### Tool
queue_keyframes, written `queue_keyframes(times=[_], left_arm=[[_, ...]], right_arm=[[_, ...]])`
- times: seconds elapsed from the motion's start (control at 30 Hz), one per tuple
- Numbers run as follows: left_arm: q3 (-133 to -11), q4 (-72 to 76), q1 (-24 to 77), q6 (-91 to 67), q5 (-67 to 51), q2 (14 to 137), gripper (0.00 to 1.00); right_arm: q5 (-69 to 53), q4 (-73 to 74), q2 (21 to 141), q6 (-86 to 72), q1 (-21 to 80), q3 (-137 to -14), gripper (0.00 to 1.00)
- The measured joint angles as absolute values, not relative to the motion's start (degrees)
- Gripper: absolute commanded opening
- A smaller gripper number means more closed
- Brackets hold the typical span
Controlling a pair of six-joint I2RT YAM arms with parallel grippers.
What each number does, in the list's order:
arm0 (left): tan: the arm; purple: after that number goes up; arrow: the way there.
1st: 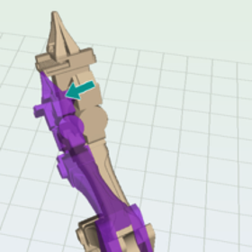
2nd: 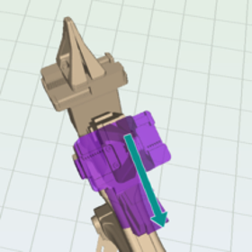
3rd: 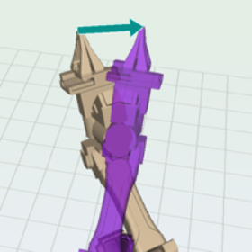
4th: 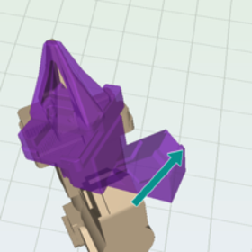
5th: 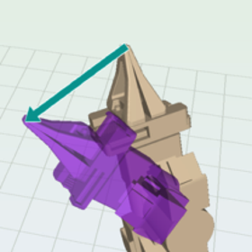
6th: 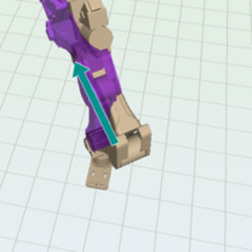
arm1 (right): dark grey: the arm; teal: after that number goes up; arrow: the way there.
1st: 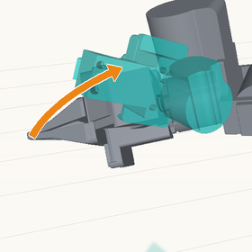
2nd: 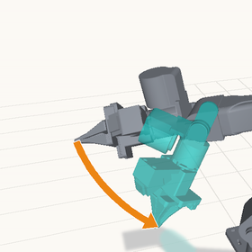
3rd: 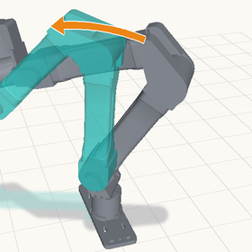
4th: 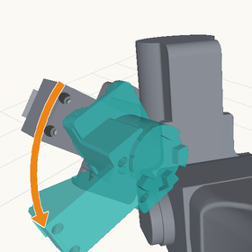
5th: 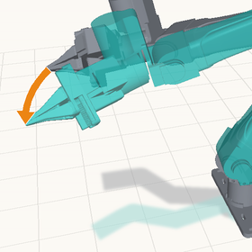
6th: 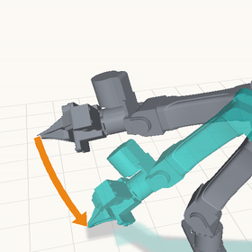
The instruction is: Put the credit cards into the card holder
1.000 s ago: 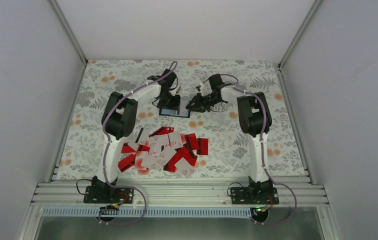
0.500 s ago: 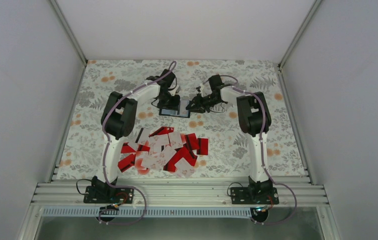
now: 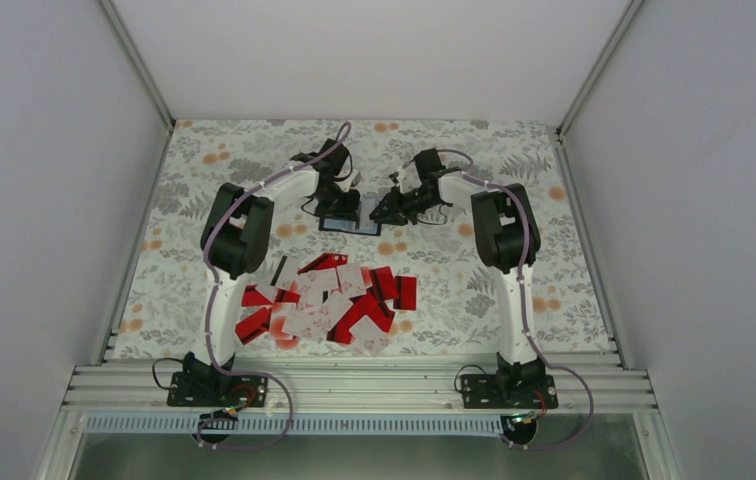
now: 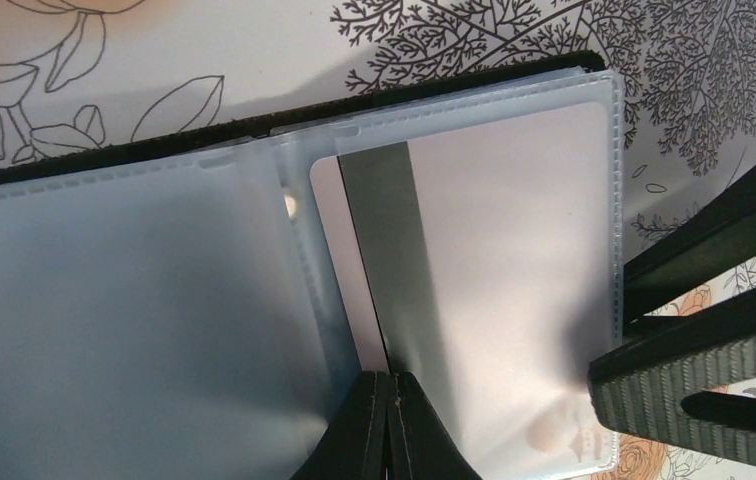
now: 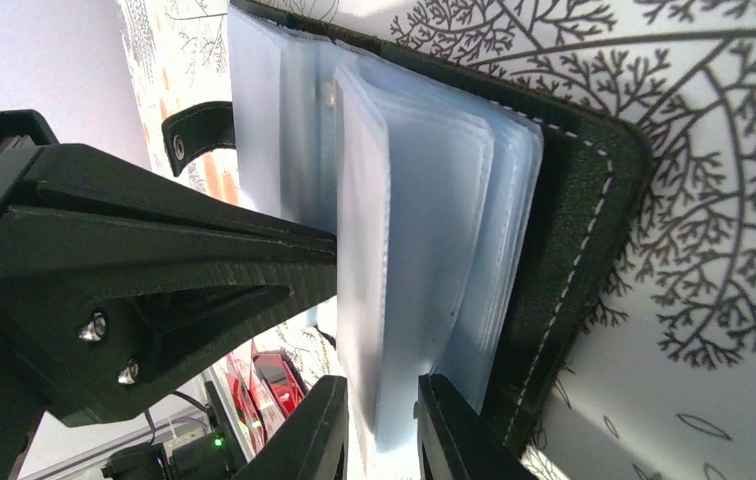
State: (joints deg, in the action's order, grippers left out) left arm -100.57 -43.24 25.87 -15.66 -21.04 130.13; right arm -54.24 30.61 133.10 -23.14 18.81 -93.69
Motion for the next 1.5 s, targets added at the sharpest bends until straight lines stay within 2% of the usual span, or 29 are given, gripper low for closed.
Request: queue_keyframes(times=[0.93, 1.5], left_arm=[[-98.6, -44.6, 25.5, -18.3, -22.5, 123.3, 0.03], [-89.3, -43.9, 19.8, -19.0, -21.8, 111.3, 0.03]], right_arm=[[-54.2, 31.6, 133.4, -23.4, 20.8, -97.1, 0.19], [-55.8, 34.0, 135.8, -24.6, 23.2, -106.7, 0.29]])
